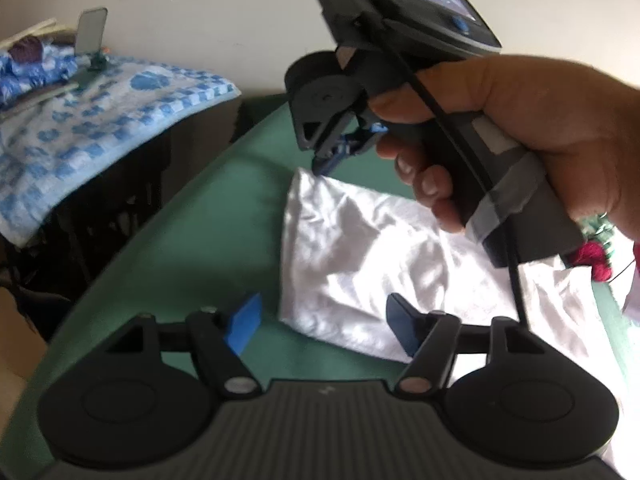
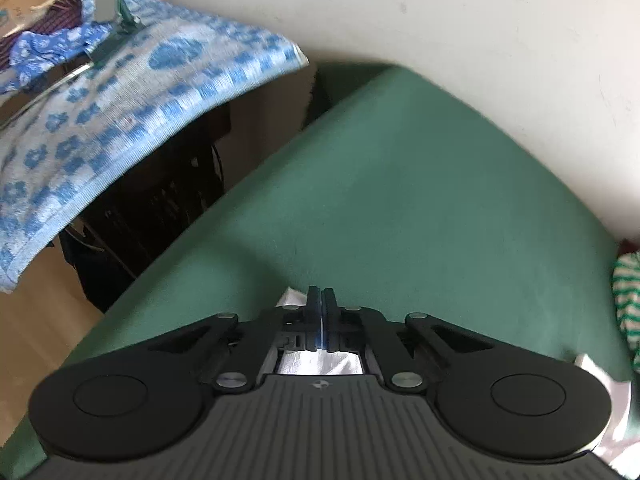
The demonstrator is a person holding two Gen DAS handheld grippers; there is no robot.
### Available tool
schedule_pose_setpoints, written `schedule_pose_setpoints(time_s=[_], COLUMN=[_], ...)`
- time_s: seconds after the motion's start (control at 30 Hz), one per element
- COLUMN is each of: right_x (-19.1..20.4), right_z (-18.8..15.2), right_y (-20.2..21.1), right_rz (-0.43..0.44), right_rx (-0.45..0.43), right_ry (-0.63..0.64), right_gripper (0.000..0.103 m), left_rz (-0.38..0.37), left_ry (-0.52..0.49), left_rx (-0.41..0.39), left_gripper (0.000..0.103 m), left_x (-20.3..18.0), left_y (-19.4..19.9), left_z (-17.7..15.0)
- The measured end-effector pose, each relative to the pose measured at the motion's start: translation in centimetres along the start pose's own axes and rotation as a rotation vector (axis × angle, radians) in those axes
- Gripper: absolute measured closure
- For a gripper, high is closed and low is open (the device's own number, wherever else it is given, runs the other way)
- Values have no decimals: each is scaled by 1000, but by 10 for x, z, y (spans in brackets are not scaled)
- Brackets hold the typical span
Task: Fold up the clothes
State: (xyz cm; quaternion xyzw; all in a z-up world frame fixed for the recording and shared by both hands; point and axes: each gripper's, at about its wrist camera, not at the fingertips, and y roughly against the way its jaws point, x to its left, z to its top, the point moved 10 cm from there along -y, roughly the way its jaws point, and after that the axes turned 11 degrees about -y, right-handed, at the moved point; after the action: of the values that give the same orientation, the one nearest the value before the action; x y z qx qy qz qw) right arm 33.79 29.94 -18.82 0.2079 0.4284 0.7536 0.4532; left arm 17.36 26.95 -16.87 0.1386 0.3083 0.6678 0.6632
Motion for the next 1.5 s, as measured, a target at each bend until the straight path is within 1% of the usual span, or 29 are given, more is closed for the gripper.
schedule_pose_setpoints(time_s=[0.03,0.07,0.1,0.13,0.23,0.27,0.3,0.33,0.37,0.43,0.5,0.53,0.63,0.67,0.7,0.73,0.77,0.83,1.0,1.1,1.27,1.37,1.5], right_x=[-2,-5,-7,-10,-17,-19,-21,-23,-23,-18,-12,-11,-5,-2,-1,1,1,-6,-35,-58,-97,-124,-163], right_z=[1,1,2,3,5,6,6,4,3,-1,-7,-10,-9,-9,-9,-10,-12,-12,-1,5,10,10,1], right_y=[2,4,5,7,12,14,16,16,15,13,6,2,-4,-3,-2,-1,-2,4,31,49,72,85,108], right_rz=[4,9,13,17,30,34,38,29,22,29,48,41,-18,-37,-34,-30,-11,14,66,97,170,248,326], right_rx=[1,1,2,2,4,5,5,15,10,11,48,67,32,14,10,7,30,24,-42,-79,-137,-170,-226], right_ry=[-13,-26,-40,-53,-93,-106,-119,-122,-116,-96,-112,-113,-70,-38,-27,-17,-34,-70,-151,-199,-269,-333,-389], right_gripper=[103,103,103,103,102,87,75,53,49,49,49,49,48,50,54,88,101,102,102,102,102,102,102], left_rz=[-15,-13,-12,-11,-6,-3,2,7,12,23,32,34,43,47,52,56,55,52,27,8,-11,-22,-19], left_ry=[13,21,29,37,56,58,52,45,39,26,13,7,-7,-12,-18,-25,-29,-38,-70,-103,-163,-180,-217], left_rx=[2,7,11,15,23,25,26,27,28,30,32,34,36,35,35,37,38,32,-5,-24,-59,-65,-84], left_gripper=[55,68,77,92,92,93,93,93,94,94,95,95,95,95,95,95,95,95,95,95,95,95,95], left_x=[-1,-2,-2,-3,-4,-5,-6,-7,-8,-10,-13,-13,-15,-15,-15,-16,-17,-19,-33,-49,-88,-116,-159], left_y=[0,-1,-1,-1,-2,-2,-2,-2,-2,-2,-3,-3,-3,-3,-3,-3,-3,-2,7,13,24,28,33], left_z=[0,0,-1,-1,-2,-2,-2,-3,-3,-4,-5,-5,-4,-4,-3,-3,-2,0,12,19,29,33,33])
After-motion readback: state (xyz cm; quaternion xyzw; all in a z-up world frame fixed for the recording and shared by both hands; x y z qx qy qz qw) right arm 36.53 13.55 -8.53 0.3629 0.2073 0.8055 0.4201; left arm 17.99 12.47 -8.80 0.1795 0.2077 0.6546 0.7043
